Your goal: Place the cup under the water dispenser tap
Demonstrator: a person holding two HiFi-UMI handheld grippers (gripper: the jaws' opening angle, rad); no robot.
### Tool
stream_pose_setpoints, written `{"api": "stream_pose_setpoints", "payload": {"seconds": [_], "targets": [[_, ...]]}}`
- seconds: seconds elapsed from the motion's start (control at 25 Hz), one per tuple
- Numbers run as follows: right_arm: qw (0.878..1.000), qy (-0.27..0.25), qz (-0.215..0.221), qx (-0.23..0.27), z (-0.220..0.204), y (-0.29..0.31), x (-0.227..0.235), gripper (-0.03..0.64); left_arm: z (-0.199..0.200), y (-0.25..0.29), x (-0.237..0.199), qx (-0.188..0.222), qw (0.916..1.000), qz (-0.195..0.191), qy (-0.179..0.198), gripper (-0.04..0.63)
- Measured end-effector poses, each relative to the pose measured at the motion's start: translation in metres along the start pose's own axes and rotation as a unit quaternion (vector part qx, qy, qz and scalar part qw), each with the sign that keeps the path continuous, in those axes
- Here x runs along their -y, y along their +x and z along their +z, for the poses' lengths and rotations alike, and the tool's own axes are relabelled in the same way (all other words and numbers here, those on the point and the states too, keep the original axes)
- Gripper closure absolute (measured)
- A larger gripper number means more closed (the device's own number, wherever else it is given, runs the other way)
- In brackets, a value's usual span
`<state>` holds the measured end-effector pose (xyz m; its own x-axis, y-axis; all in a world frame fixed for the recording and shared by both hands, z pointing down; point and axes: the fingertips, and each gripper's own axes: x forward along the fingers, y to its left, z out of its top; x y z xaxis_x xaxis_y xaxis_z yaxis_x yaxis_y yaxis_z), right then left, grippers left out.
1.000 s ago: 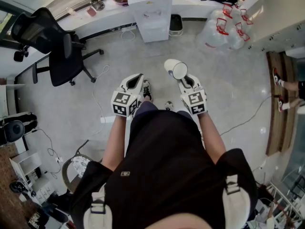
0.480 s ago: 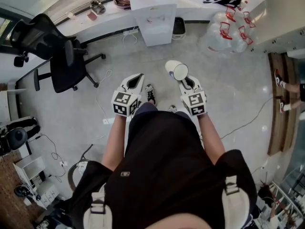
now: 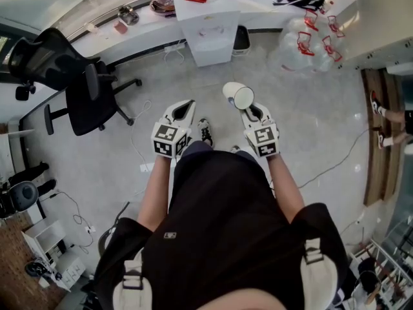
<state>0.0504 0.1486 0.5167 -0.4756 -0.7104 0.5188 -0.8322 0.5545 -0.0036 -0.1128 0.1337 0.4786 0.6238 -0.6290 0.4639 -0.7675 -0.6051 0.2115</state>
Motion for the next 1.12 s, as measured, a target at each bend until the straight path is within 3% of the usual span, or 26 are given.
{"api": "stream_pose_setpoints", "payload": {"seconds": [0.64,1.12], "targets": [[0.999,0.016,-0.044,-0.009,0.02,0.033,0.009,0.565,0.017,0.024,-0.037,-0.013,0.9987,-0.049,0.011,0.601],[0.998,0.007,-0.06,-0.011,0.032,0.057,-0.002,0.565,0.029,0.026,-0.071,0.003,0.9977,-0.065,0.018,0.601]]}}
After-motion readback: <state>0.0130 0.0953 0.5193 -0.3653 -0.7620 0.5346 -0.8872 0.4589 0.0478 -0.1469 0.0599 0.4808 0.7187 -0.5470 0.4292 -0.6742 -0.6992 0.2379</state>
